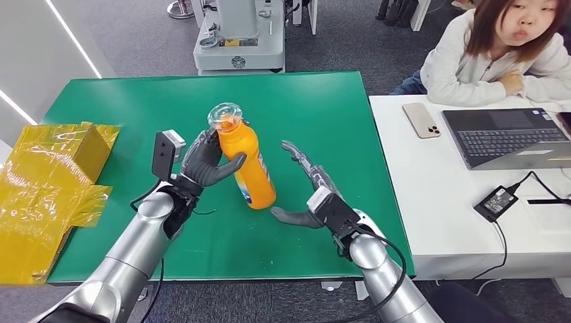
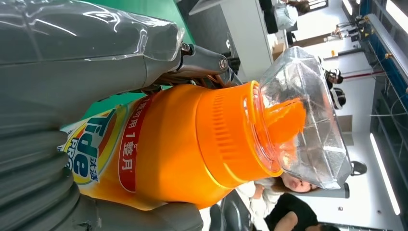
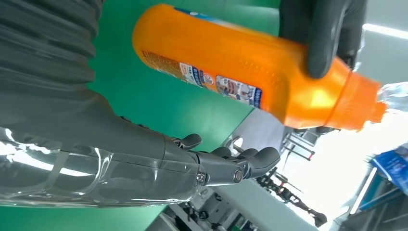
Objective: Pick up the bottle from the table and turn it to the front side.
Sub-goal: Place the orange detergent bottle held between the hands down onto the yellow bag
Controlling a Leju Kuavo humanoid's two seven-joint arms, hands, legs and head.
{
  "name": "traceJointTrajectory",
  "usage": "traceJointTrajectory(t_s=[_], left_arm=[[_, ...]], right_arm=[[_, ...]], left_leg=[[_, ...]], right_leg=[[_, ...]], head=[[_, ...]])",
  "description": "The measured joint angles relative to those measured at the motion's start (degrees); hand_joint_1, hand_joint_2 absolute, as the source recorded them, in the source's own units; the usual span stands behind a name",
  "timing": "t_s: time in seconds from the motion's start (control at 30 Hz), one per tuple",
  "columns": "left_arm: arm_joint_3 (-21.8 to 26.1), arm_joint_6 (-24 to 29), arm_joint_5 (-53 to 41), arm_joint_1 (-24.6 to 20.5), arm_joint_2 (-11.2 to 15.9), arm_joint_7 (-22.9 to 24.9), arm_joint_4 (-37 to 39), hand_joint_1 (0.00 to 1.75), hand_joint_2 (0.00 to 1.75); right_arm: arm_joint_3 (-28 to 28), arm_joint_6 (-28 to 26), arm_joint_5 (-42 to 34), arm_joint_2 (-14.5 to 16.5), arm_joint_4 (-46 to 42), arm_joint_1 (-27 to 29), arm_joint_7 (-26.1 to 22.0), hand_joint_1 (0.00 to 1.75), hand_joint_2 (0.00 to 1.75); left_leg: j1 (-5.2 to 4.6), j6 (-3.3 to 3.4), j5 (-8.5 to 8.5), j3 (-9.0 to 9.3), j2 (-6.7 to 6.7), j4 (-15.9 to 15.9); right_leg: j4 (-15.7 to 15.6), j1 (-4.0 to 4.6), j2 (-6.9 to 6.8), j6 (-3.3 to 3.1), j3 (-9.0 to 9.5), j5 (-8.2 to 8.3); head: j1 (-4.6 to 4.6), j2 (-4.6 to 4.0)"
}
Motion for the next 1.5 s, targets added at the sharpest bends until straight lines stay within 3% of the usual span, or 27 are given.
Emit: traceJointTrajectory(t_s=[0.13,0.3,0.57,0.67,0.83,1.0,1.27,1.5], left_arm=[[0.09,3.01,-2.72,0.0,0.24,-0.88,-0.1,1.75,1.75],[0.06,19.18,-21.11,-0.02,1.36,-1.22,-3.44,1.75,1.75],[-1.51,40.29,-59.03,-2.64,2.93,8.61,-6.4,1.75,1.75],[-2.85,44.08,-71.22,-4.07,3.78,12.57,-6.31,1.75,1.75],[-3.88,43.94,-83.12,-7.31,4.36,15.45,-4.61,1.75,1.75],[-6.07,40.1,-94.61,-10.96,5.42,16.93,-0.32,1.75,1.75],[-12.66,31.37,-96.88,-15.55,8.69,19.32,8.51,1.75,1.75],[-17.06,25.09,-96.91,-16.16,12.02,20.55,13.37,1.75,1.75]], right_arm=[[0.52,-0.08,0.03,-0.55,-2.5,1.05,-0.04,0.0,1.75],[1.57,-1.05,1.59,-1.78,-7.97,3.59,-0.07,0.0,1.75],[3.02,-2.18,3.19,-3.24,-16.23,5.12,1.94,0.0,1.75],[3.37,-2.56,3.5,-3.6,-17.39,5.43,1.16,0.0,1.75],[3.68,-2.97,3.67,-3.78,-18.14,5.73,0.03,0.0,1.75],[3.72,-3.11,3.84,-3.79,-18.89,6.75,-1.26,0.0,1.75],[3.5,-2.83,3.66,-3.83,-18.83,8.32,-3.19,0.0,1.75],[2.45,-2.63,2.83,-3.85,-18.27,9.61,-4.18,0.0,1.75]], left_leg=[[0.0,0.0,0.0,0.0,0.0,0.0],[0.0,0.0,0.0,0.0,0.0,0.01],[0.0,0.0,0.0,0.0,0.0,0.01],[0.0,0.0,0.01,0.01,0.0,0.01],[0.0,-0.01,0.01,0.01,0.0,0.02],[0.0,-0.01,0.01,0.01,0.03,0.02],[0.01,-0.03,0.03,0.02,0.07,0.0],[0.01,-0.03,0.03,0.01,0.1,0.0]], right_leg=[[0.0,0.0,0.0,0.0,0.01,0.0],[0.0,0.0,0.0,0.0,0.0,0.01],[0.0,0.0,0.0,0.0,0.01,0.01],[0.0,0.0,0.0,0.0,0.01,0.01],[0.0,0.0,0.0,0.0,0.01,0.03],[0.0,0.0,0.03,0.0,0.0,0.03],[0.03,0.01,0.08,0.0,-0.01,0.03],[0.04,0.01,0.1,0.0,-0.02,0.03]], head=[[0.0,0.0],[0.0,0.0],[0.0,0.0],[0.0,0.0],[0.01,0.0],[0.0,0.0],[-0.01,0.0],[0.01,0.0]])
